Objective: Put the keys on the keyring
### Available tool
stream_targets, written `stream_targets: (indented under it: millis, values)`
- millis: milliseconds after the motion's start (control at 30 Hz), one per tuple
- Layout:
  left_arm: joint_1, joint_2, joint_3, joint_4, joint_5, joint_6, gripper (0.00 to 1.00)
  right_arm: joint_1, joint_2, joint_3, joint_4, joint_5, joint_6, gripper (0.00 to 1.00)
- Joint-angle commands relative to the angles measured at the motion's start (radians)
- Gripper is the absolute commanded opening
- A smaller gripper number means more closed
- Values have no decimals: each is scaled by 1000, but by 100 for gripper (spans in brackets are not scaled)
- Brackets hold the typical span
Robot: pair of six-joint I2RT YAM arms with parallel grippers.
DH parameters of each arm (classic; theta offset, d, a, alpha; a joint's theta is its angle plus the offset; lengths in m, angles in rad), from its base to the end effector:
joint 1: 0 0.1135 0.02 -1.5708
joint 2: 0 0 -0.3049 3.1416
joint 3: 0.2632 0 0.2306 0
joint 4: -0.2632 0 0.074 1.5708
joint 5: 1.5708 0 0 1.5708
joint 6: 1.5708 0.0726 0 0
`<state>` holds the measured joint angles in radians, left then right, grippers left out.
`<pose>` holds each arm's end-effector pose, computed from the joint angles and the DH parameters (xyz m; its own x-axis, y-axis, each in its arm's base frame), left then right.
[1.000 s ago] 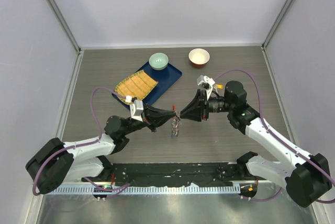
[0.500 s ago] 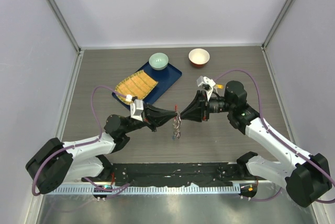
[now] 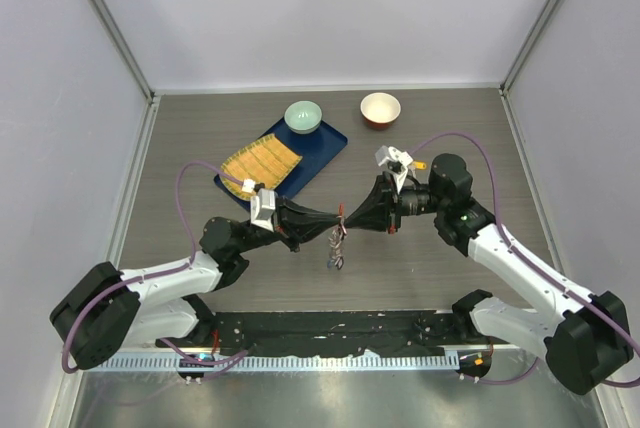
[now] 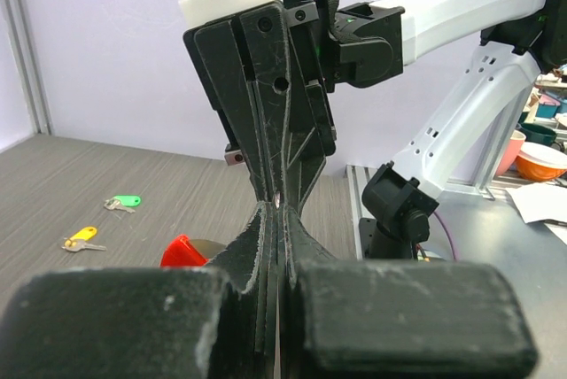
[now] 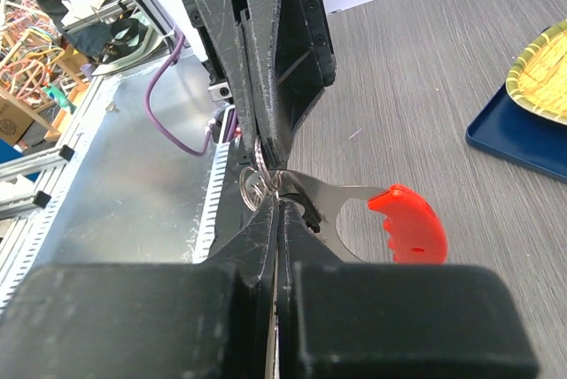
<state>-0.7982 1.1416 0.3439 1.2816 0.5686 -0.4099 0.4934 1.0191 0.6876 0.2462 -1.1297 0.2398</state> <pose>0.1194 -0.1785 0.3362 -0.0752 -0.4039 -0.9117 0.9880 0.0936 -0.1230 0.1405 0.1501 0.3485 -0.3094 -0.0512 -0.9496 -0.9494 -0.0397 0.3115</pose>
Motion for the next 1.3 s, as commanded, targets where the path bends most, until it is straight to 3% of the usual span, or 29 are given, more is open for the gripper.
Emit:
stream_targets:
  millis: [0, 567, 1100, 1267]
  values:
    - [-3, -14, 55, 265, 28, -4, 0, -4, 25, 21, 42, -8, 6, 1]
    - [-18, 21, 106, 263, 111, -9, 0, 13, 105, 58, 45, -56, 36, 1]
    - [-41, 63, 86, 265, 122, -3, 0, 17, 69, 46, 332, -65, 194, 1]
    - [-41, 87, 61, 265, 96, -3, 5, 17, 41, 62, 276, -50, 142, 1]
